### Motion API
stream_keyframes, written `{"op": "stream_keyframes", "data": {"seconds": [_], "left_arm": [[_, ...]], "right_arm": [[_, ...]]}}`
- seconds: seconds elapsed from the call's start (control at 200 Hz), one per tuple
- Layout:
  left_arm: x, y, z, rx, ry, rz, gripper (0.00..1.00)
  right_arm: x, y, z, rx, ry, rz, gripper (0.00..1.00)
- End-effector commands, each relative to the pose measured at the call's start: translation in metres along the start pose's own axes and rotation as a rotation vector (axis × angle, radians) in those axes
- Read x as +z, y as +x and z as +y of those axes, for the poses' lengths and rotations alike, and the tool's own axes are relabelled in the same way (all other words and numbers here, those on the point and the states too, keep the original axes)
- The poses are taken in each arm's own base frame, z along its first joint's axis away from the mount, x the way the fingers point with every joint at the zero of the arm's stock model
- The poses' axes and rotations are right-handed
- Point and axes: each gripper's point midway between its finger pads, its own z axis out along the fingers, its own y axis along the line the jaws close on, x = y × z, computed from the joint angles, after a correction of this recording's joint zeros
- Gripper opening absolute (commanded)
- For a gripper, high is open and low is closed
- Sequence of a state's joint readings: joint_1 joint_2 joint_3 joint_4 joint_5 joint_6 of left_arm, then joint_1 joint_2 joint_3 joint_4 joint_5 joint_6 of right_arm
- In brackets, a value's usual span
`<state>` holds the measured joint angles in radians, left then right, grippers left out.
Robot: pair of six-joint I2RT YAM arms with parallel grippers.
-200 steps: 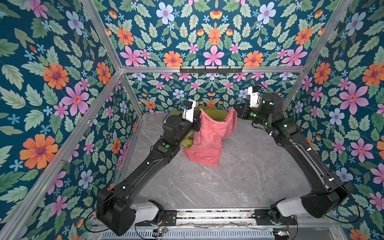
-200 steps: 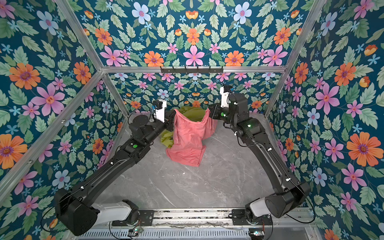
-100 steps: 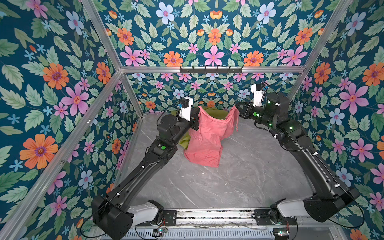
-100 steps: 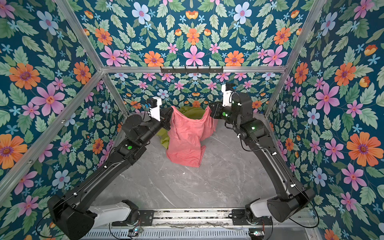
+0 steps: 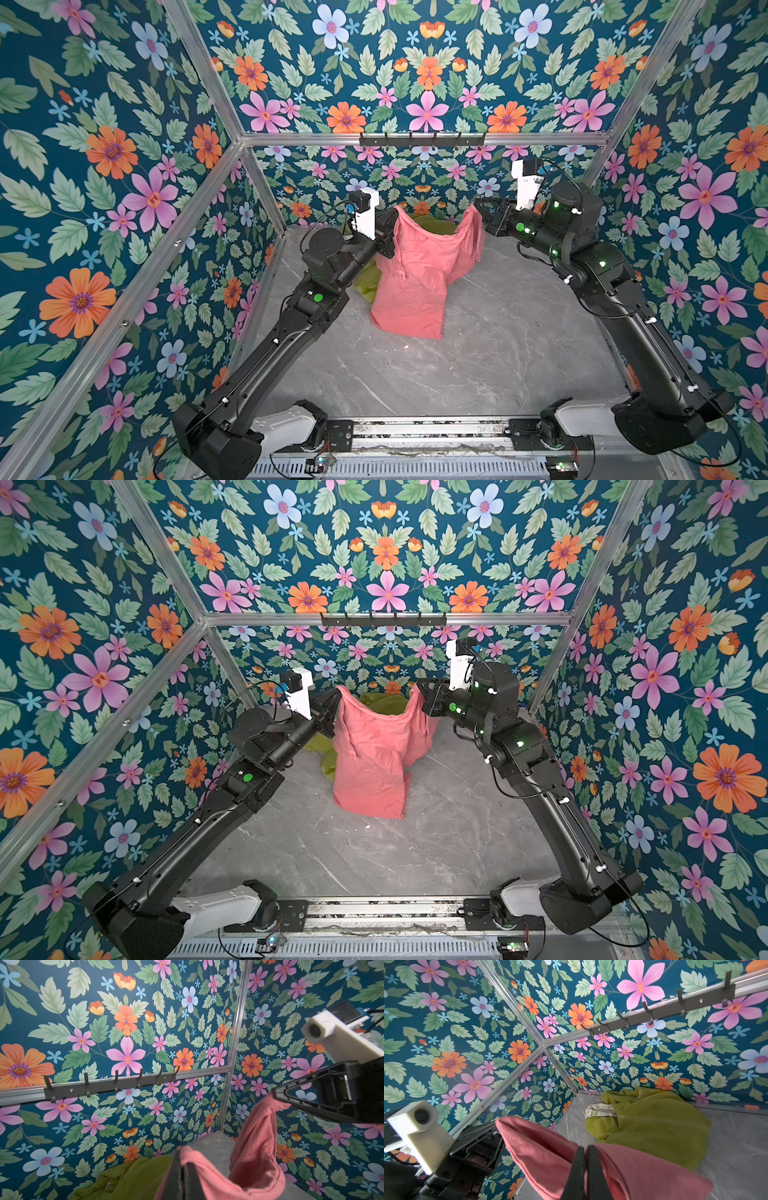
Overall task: Pick out a specific cloth from the pile
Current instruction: 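Stretch the pink cloth wider by moving both grippers apart and upward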
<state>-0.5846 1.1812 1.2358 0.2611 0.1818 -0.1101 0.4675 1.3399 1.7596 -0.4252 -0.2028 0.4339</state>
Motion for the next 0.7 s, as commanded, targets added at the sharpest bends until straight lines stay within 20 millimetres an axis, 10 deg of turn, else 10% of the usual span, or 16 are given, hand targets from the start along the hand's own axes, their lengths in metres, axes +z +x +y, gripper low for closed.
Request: {"op": "stream_keyframes", "data": {"seconds": [0.0, 0.695], "left_arm": [[-0.003, -0.021, -0.008, -0.018, 0.039, -0.061, 0.00], [-0.015, -0.056, -0.046, -0.085, 0.171, -0.142, 0.00]], "right_arm": [[-0.007, -0.012, 0.008, -0.035, -0.009, -0.041, 0.00], [-0.057, -0.038, 0.036, -0.057, -0.055, -0.113, 0.00]]}}
